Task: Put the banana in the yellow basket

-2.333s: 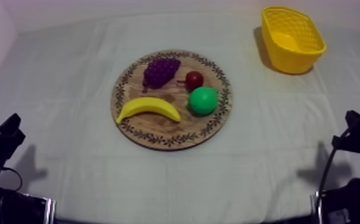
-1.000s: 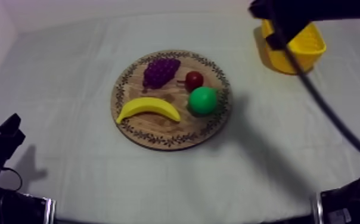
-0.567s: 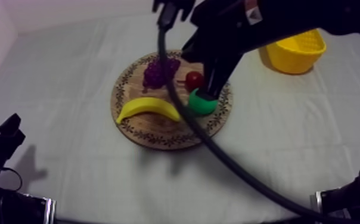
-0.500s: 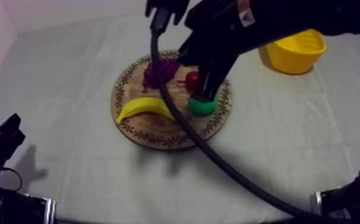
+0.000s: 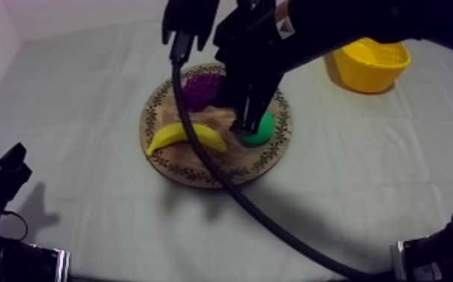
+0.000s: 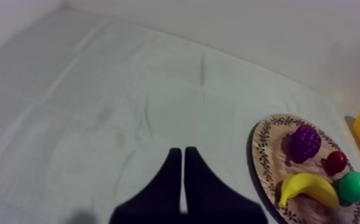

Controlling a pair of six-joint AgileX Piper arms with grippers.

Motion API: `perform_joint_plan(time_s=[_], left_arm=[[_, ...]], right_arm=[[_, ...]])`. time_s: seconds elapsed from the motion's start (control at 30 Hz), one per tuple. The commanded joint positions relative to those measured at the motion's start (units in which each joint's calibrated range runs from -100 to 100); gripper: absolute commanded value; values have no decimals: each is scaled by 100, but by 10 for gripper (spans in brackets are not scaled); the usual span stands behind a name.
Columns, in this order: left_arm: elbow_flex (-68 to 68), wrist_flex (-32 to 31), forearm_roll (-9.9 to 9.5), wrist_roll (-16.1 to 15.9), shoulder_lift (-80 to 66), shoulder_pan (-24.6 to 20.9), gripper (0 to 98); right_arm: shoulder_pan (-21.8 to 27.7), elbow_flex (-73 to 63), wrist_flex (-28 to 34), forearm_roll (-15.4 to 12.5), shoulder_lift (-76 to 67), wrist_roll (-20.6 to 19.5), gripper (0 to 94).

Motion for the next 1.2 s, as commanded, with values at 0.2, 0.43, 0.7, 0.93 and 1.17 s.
perform_joint_plan(time_s=[0.2,0.43,0.7,0.93,1.17], left_arm=[[3,0,3,0,-3,0,1],[3,0,3,0,-3,0,1],[3,0,3,0,-3,0,1],[3,0,3,0,-3,0,1],[3,0,3,0,-3,0,1]], right_arm=[[-102,-252,89,-32,572,-13,455],[-87,-654,109,-16,1387,-32,452],[36,-1231,238,-15,2244,12,449],[71,-1445,217,1,2851,104,449],[155,-1828,238,-26,3401,162,448]])
